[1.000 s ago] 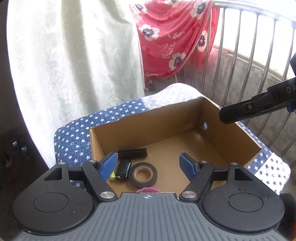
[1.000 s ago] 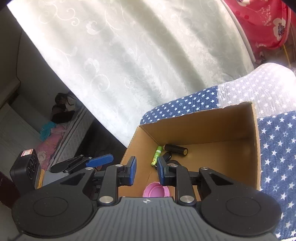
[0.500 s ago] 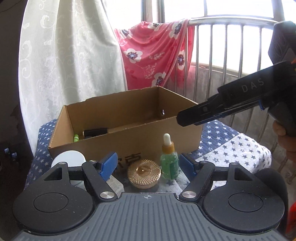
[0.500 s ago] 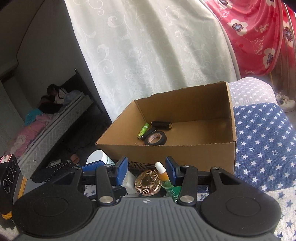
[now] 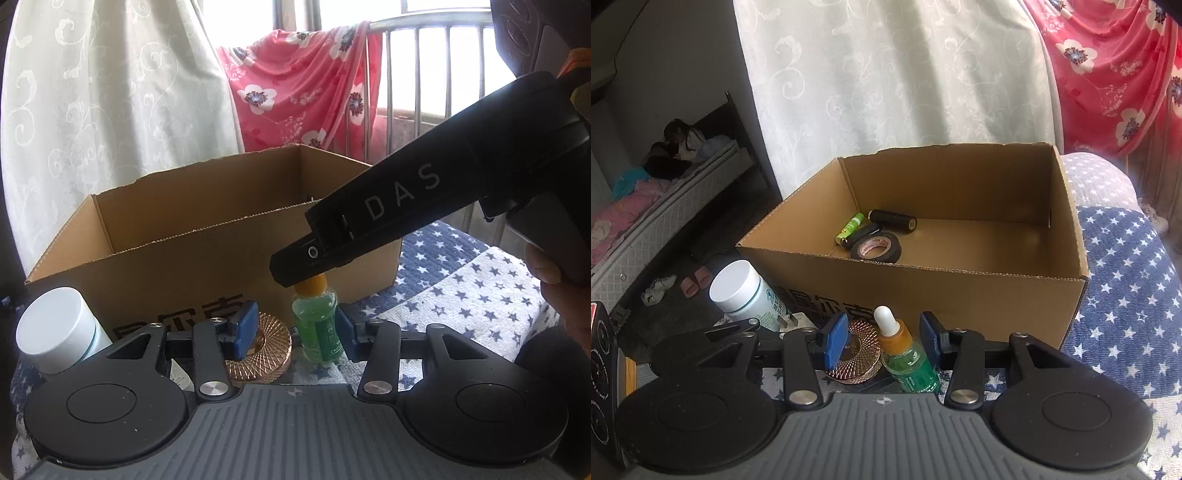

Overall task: Organize rigid objects
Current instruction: 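Grasp the green dropper bottle with the right gripper and lift it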

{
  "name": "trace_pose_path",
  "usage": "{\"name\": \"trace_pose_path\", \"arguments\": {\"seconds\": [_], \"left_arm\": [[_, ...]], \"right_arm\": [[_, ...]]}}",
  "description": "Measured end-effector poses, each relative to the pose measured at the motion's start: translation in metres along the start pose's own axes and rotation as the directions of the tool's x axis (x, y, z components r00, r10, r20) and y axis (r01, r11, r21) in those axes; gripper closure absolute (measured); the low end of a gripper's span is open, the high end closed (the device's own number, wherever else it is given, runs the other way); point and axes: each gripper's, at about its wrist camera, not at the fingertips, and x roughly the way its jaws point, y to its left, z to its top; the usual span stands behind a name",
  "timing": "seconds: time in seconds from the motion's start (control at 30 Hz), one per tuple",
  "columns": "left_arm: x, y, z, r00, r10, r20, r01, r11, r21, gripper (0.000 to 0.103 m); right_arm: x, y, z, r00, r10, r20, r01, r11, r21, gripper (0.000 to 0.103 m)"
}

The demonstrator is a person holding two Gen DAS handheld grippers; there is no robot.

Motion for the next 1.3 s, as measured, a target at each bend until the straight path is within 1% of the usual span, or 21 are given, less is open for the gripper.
{"name": "trace_pose_path", "arguments": {"seconds": [0.2,0.27,0.3,0.5,0.53,0.6,0.77,0.9,1.03,1.13,1.23,1.3], "left_arm": [[0.013,0.005,0.001,0.999,-0.049,-0.015,0.048,0.998,-0.03,0.062],[0.016,0.006,0.001,0.998,-0.061,-0.019,0.06,0.998,-0.035,0.065],[0.018,0.006,0.001,0.998,-0.067,-0.021,0.067,0.997,-0.037,0.066],[0.023,0.004,-0.002,0.996,-0.082,-0.024,0.081,0.996,-0.047,0.071],[0.023,0.004,-0.002,0.996,-0.081,-0.022,0.08,0.996,-0.047,0.071],[0.021,0.002,-0.004,0.997,-0.078,-0.021,0.077,0.996,-0.044,0.071],[0.01,-0.003,-0.009,0.996,-0.086,-0.012,0.085,0.995,-0.047,0.072],[-0.012,-0.009,-0.005,0.997,-0.074,0.027,0.075,0.997,-0.028,0.072],[-0.041,-0.008,0.01,0.994,-0.058,0.093,0.059,0.998,-0.009,0.072],[-0.06,-0.004,0.035,0.989,-0.028,0.142,0.023,0.999,0.035,0.072],[-0.066,0.005,0.06,0.988,0.003,0.154,-0.014,0.997,0.072,0.072],[-0.064,0.016,0.077,0.991,-0.003,0.131,-0.006,0.998,0.066,0.072]], "right_arm": [[0.012,-0.005,-0.002,1.0,-0.014,-0.026,0.014,1.0,-0.002,0.063],[0.013,-0.007,-0.002,1.0,-0.011,-0.028,0.012,1.0,0.005,0.065],[0.013,-0.008,-0.002,1.0,-0.011,-0.028,0.011,1.0,0.008,0.067],[0.015,-0.011,-0.002,1.0,-0.008,-0.025,0.008,1.0,0.011,0.073],[0.013,-0.01,-0.002,1.0,-0.012,-0.018,0.012,1.0,0.005,0.076],[0.01,-0.007,-0.003,1.0,-0.016,-0.013,0.016,1.0,-0.003,0.079],[0.0,-0.002,-0.005,1.0,-0.026,-0.009,0.026,1.0,-0.006,0.079],[-0.019,0.01,-0.001,0.999,-0.022,0.026,0.023,1.0,-0.022,0.079],[-0.047,0.033,0.012,0.996,-0.012,0.086,0.019,0.997,-0.07,0.079],[-0.065,0.051,0.031,0.99,0.009,0.14,0.007,0.993,-0.115,0.079],[-0.069,0.057,0.058,0.985,0.043,0.166,-0.02,0.991,-0.135,0.079],[-0.064,0.055,0.076,0.985,0.066,0.161,-0.046,0.991,-0.128,0.079]]}}
